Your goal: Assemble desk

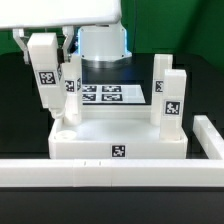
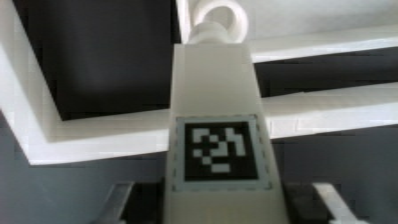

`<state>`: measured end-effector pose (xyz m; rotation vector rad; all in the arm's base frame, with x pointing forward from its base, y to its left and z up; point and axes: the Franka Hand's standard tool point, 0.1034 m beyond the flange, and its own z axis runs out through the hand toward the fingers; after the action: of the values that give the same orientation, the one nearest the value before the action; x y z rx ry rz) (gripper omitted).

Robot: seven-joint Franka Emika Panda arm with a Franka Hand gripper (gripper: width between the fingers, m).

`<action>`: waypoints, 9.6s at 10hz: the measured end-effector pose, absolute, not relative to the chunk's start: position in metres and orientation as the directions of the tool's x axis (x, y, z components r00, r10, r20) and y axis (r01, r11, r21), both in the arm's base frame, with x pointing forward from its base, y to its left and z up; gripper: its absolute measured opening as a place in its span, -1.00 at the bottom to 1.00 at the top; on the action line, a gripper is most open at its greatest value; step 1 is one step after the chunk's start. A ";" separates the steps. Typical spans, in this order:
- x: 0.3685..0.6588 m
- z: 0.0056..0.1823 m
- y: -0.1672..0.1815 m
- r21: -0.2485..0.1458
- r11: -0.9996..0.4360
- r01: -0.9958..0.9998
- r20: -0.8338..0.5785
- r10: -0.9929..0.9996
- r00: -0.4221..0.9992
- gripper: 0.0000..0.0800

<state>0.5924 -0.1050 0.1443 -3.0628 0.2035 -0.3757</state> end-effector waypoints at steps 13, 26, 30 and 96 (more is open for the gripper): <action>0.593 0.138 -0.102 0.043 -0.988 -0.145 0.422 -0.114 0.899 -0.27; 0.582 0.122 -0.085 0.035 -0.985 -0.170 0.417 -0.140 0.898 -0.27; 0.582 0.121 -0.085 0.036 -0.985 -0.170 0.417 -0.140 0.898 -0.27; 0.598 0.111 -0.103 0.019 -0.998 -0.066 -0.038 -0.067 0.997 0.62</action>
Offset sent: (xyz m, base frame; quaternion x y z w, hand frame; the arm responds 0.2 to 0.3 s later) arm 0.0028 0.0226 0.0044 0.0391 0.0075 0.0340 0.9986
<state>0.5978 -0.1030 0.1109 -3.1566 0.1051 0.0608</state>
